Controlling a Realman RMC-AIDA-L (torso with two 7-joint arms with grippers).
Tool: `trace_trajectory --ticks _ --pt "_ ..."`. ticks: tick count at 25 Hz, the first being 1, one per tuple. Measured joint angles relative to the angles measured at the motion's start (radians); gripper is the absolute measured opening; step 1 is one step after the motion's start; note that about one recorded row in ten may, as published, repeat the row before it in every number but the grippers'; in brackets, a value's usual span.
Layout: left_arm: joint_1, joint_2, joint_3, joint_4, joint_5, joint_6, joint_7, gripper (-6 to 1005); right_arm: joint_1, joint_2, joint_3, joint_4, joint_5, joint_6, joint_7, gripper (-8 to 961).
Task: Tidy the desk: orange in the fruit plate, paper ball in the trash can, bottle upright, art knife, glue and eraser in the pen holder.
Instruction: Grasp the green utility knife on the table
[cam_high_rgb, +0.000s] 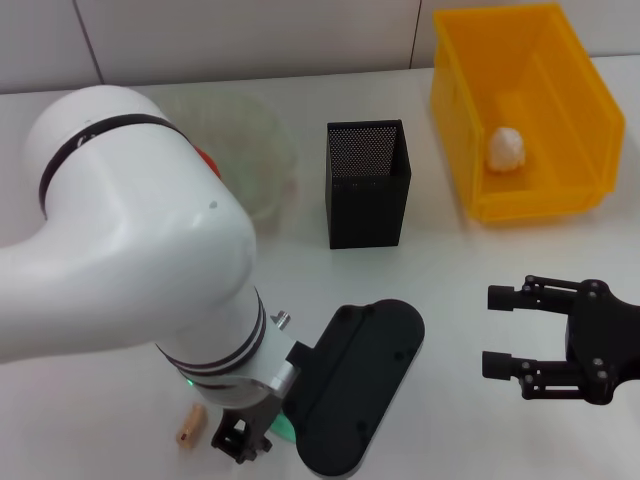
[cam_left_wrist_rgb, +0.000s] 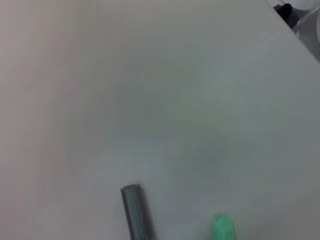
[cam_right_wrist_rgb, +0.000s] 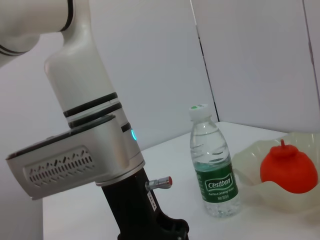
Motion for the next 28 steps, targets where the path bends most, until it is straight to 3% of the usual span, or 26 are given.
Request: trace_trajectory --ticks 25,28 --pt "-0.019 0.0 0.011 -0.023 -0.005 0.003 -0.01 337 0.011 0.0 0.0 0.001 0.0 0.009 0.002 774" --pt "-0.019 0.0 0.011 -0.024 -0.005 0.002 -0.01 262 0.012 0.0 0.0 0.001 0.0 0.009 0.002 774"
